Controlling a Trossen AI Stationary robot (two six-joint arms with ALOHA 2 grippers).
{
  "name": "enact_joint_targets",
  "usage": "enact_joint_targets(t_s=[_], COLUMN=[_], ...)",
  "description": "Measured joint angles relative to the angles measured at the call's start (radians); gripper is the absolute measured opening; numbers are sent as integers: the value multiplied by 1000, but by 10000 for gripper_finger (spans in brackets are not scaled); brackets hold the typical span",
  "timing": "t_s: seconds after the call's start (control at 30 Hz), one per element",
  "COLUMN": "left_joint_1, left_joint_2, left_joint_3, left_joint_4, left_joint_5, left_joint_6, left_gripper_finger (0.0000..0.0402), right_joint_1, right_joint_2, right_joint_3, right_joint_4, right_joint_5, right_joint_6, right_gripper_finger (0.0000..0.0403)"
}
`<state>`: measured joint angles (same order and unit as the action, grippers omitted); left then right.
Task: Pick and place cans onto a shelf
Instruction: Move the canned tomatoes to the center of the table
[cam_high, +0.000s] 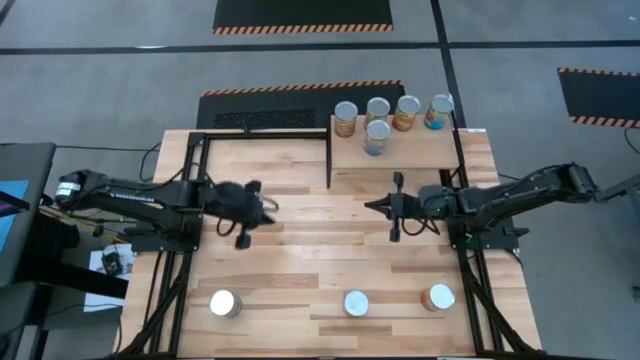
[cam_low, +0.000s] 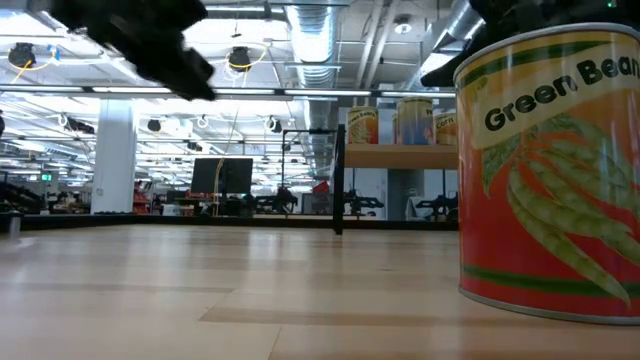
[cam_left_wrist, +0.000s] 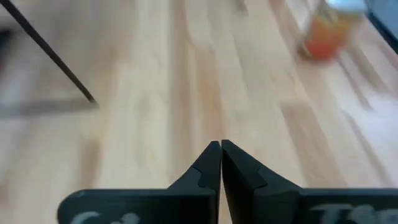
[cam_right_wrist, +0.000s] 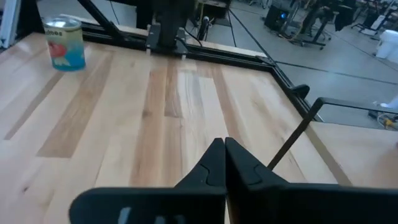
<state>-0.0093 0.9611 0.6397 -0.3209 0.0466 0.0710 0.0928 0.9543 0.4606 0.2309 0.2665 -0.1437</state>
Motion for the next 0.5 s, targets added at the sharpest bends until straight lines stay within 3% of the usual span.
enact_joint_targets(t_s=[0.23,0.5], left_joint_1=[-249,-483], left_joint_2=[4,7], left_joint_3=[128,133], left_joint_4=[-452,-483], left_joint_5=[-6,-3], left_joint_6=[-329,-591], left_gripper_finger=[37,96], right_joint_1=[1,1], right_joint_2=[0,2], right_joint_3=[0,0], right_joint_4=[4,3], right_joint_5=[0,0], right_joint_6=[5,5], right_gripper_finger=[15,13])
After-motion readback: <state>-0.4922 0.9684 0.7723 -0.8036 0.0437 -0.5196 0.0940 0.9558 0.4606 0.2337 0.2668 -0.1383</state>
